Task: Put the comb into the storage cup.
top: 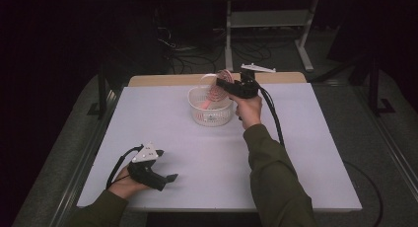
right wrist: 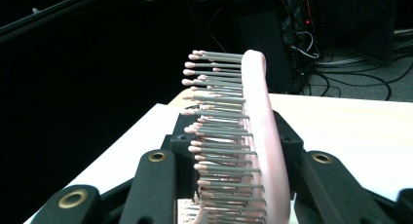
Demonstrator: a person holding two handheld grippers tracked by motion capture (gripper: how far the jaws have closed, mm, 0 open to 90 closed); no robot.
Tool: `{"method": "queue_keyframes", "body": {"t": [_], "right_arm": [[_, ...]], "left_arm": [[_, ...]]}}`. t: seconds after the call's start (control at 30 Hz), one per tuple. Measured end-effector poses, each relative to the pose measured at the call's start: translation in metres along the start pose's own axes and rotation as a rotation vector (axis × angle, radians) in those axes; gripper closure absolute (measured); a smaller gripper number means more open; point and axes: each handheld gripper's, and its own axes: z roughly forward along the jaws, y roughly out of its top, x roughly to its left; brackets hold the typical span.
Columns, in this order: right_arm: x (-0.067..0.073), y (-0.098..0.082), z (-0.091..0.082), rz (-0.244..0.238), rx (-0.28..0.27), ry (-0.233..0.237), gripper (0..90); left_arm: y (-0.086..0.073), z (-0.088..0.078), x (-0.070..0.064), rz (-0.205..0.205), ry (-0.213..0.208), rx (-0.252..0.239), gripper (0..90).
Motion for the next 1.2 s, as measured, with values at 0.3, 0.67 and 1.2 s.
{"method": "queue_keyframes", "body": {"t": [0.3, 0.67, 1.2], "right_arm": [[-0.005, -0.001, -0.002, 0.008, 0.01, 0.002, 62.2], [-0.018, -0.005, -0.007, 0.037, 0.025, -0.014, 60.6], [-0.025, -0.007, -0.007, 0.034, 0.047, -0.06, 55.9]], "left_arm": [[0.0, 0.0, 0.0, 0.004, 0.0, 0.003, 0.0], [0.0, 0.002, -0.001, 0.002, -0.005, 0.008, 0.0], [0.0, 0.002, 0.0, 0.002, -0.008, 0.011, 0.0]]}}
